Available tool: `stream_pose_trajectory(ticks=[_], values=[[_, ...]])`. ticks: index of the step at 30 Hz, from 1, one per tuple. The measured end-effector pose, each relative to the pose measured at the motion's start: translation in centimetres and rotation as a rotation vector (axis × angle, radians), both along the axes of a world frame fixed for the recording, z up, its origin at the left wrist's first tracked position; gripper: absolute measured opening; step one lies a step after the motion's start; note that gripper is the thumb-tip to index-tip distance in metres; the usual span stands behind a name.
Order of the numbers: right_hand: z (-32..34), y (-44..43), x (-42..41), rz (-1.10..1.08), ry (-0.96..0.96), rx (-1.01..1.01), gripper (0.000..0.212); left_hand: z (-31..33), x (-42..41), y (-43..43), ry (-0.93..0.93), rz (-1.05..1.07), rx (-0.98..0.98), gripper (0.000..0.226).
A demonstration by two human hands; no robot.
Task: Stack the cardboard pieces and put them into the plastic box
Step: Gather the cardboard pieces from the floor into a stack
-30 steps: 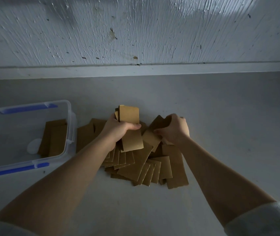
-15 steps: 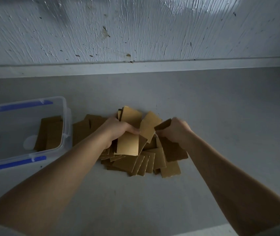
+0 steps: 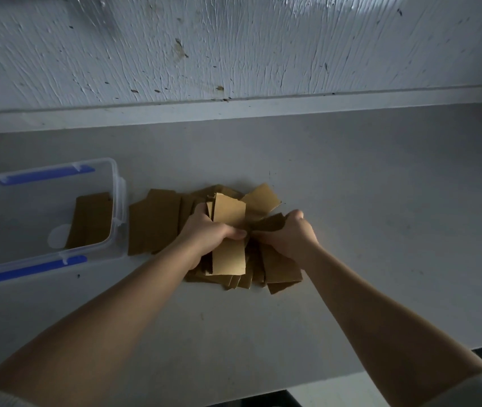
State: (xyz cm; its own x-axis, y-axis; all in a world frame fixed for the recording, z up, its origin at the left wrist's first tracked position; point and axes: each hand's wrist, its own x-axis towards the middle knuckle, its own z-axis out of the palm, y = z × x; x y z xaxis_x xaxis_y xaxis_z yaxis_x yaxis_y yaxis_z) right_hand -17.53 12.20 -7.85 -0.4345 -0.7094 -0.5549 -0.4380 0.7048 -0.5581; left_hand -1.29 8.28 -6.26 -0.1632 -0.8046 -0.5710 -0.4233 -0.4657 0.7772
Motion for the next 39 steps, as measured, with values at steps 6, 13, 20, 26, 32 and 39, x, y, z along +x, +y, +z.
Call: stream_pose_trajectory(ticks=[6,13,20,26,32,39], values=[[0.0,0.0,1.1,0.208,0.098,0.032,0.098,-0.3,0.1,-0.2,0.046,0.035,0.014,0.078],[0.8,-0.8,0.3,0.195,-0.043,-0.015,0.061,0.5,0.2,-1.0,0.135,0.092,0.051,0.081],[2.4,-1.0,-2.1,0.048,-0.032,-0.226,0.049,0.3,1.4,-2.2,0.192,0.143,-0.013,0.065],[3.3,-1.4,-2.9,-0.121,-0.082,-0.436,0.068,0.4,1.9,-2.9,0.208,0.139,-0.091,0.071],[4.1,-1.7,-2.8,-0.248,-0.127,-0.637,0.057,1.3,1.7,-2.8,0.282,0.001,-0.219,0.073],[5.7,-2.4,-2.7,-0.404,-0.235,-0.856,0.055,1.3,0.4,-3.8,0.368,0.317,-0.274,0.065]])
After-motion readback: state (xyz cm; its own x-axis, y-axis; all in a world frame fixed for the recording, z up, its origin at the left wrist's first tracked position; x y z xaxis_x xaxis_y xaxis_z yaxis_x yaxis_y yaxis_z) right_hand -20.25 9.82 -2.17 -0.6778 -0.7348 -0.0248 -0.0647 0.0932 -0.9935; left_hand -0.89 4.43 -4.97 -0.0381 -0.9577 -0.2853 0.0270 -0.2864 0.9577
